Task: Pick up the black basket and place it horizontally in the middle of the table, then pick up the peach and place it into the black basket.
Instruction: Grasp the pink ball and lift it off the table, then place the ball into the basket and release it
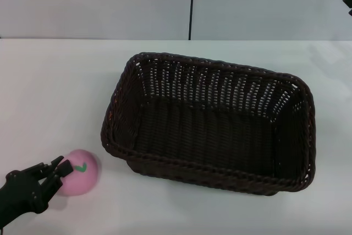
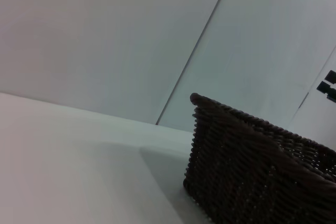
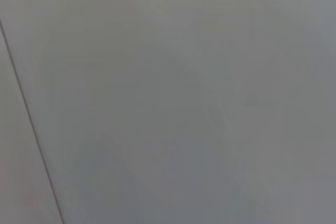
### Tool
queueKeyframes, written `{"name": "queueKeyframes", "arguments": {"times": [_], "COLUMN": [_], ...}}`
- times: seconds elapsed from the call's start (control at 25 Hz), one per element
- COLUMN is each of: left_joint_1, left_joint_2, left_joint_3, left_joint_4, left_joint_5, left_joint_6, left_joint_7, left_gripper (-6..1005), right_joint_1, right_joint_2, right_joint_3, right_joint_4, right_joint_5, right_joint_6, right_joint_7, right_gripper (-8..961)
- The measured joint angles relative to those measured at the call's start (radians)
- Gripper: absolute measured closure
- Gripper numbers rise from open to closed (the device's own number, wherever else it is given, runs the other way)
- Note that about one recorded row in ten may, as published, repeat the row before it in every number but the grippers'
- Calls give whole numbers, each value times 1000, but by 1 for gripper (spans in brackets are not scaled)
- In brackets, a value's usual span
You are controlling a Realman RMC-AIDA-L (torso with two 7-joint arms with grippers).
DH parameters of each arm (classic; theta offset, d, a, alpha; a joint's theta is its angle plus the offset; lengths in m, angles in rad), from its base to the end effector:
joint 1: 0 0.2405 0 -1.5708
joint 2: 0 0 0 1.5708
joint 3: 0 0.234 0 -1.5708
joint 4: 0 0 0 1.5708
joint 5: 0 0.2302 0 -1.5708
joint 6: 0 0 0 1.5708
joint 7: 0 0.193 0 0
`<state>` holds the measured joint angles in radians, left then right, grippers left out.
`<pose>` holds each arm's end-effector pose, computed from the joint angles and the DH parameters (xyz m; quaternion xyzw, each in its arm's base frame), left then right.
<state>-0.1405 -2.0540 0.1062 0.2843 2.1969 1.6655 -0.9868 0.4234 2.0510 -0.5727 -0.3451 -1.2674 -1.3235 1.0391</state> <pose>-0.3604 0.2021 -0.0348 -0.8188 -0.3776 -0.3371 0.2709 0.3018 0.3877 0.0439 -0.7298 0.2965 0.4354 0.4358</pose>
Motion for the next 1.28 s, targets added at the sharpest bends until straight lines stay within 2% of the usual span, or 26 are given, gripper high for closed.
{"name": "queueKeyframes", "arguments": {"times": [0.16, 0.4, 0.44, 0.48, 0.52, 0.56, 0.6, 0.64, 0.76, 0.8, 0.92, 1.0, 1.04, 1.08, 1.28], "left_joint_1": [2, 5, 6, 6, 5, 2, 2, -8, -25, -49, -113, -113, -138, -195, -261], "left_joint_2": [0, 5, 6, 6, 5, 3, 3, 1, 0, -1, -7, -7, -9, -11, -12], "left_joint_3": [-3, -41, -103, -103, -150, -238, -238, -319, -359, -366, -345, -345, -327, -260, -162], "left_joint_4": [1, -3, -8, -8, -9, -17, -17, -55, -106, -145, -184, -184, -197, -226, -248], "left_joint_5": [-1, -15, -21, -21, -21, -22, -22, -22, -23, -22, -11, -11, -5, 0, 1], "left_joint_6": [11, 81, 132, 132, 164, 207, 207, 232, 238, 239, 221, 221, 207, 163, 101], "left_joint_7": [0, -5, -19, -19, -33, -61, -61, -89, -98, -96, -89, -89, -84, -68, -55], "left_gripper": [862, 897, 903, 909, 915, 921, 926, 930, 944, 949, 946, 943, 942, 941, 936], "right_joint_1": [-1, -2, -2, -2, -2, -2, -2, -2, -2, -1, 0, 4, 6, 6, 7], "right_joint_2": [0, 0, 0, 0, 0, 0, 0, 0, 0, 0, 0, 1, 1, 1, 1], "right_joint_3": [2, 2, 2, 2, 2, 2, 2, 2, 2, 2, 0, 1, 2, 2, 2], "right_joint_4": [17, 30, 32, 32, 33, 34, 34, 34, 35, 35, 42, 56, 69, 69, 78], "right_joint_5": [2, 6, 6, 6, 6, 7, 7, 7, 7, 7, 6, 5, 5, 5, 5], "right_joint_6": [1, 6, 7, 7, 8, 8, 8, 9, 9, 9, 9, 10, 10, 10, 12], "right_joint_7": [-7, -28, -31, -31, -32, -32, -32, -33, -34, -34, -35, -47, -63, -63, -77], "right_gripper": [200, 200, 200, 200, 200, 200, 200, 200, 200, 200, 200, 200, 200, 200, 200]}}
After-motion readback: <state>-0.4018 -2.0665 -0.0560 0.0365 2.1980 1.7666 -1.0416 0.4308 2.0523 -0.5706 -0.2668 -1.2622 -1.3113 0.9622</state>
